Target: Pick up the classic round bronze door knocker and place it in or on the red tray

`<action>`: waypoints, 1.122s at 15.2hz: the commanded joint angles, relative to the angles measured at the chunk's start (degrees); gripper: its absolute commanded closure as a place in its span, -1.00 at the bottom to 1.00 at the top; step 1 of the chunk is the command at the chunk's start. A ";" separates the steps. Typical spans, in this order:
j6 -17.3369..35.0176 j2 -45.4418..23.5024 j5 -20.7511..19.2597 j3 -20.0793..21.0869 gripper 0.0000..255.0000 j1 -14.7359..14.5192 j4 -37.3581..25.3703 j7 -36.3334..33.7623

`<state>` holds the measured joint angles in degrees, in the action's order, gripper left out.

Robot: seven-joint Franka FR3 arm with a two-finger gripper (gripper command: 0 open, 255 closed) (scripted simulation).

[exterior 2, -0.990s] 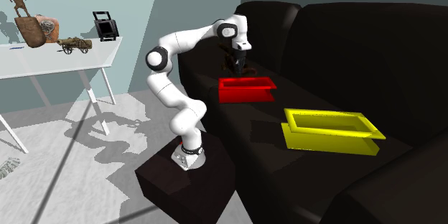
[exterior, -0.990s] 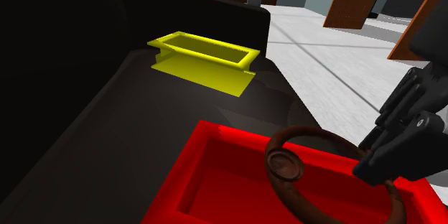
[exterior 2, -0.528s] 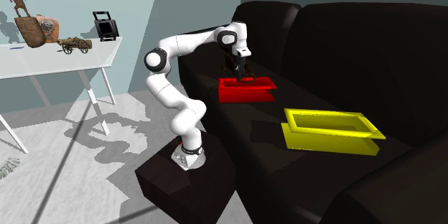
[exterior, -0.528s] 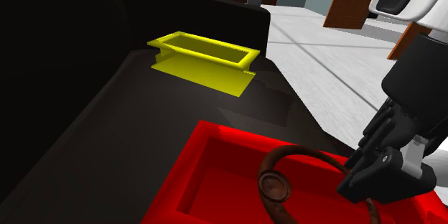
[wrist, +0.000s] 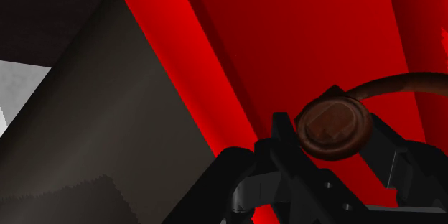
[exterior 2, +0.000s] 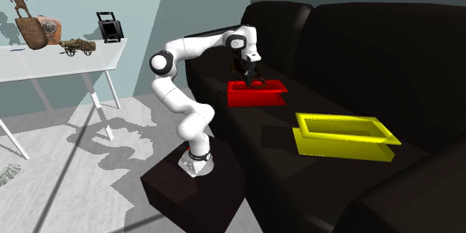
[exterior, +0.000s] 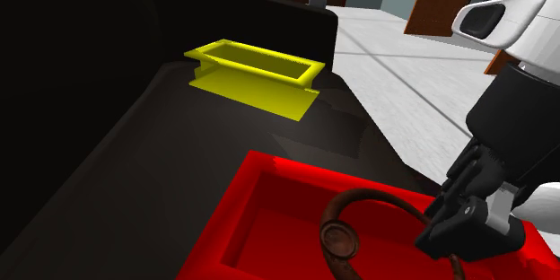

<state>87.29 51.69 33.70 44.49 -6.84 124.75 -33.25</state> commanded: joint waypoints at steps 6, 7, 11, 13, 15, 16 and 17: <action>0.01 0.01 0.01 0.00 -1.00 0.00 0.01 0.00; 0.01 0.01 0.01 0.00 -1.00 0.00 0.01 0.00; -4.61 -1.85 -1.93 -1.99 -1.00 0.84 -6.18 -0.93; -5.82 -2.45 -2.40 -2.43 -1.00 1.07 -7.91 -1.20; -5.82 -2.45 -2.40 -2.43 -1.00 1.07 -7.91 -1.20; -5.82 -2.45 -2.40 -2.43 -1.00 1.07 -7.91 -1.20; -5.82 -2.45 -2.40 -2.43 -1.00 1.07 -7.91 -1.20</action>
<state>81.52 49.28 31.32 42.06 -5.80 116.94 -34.43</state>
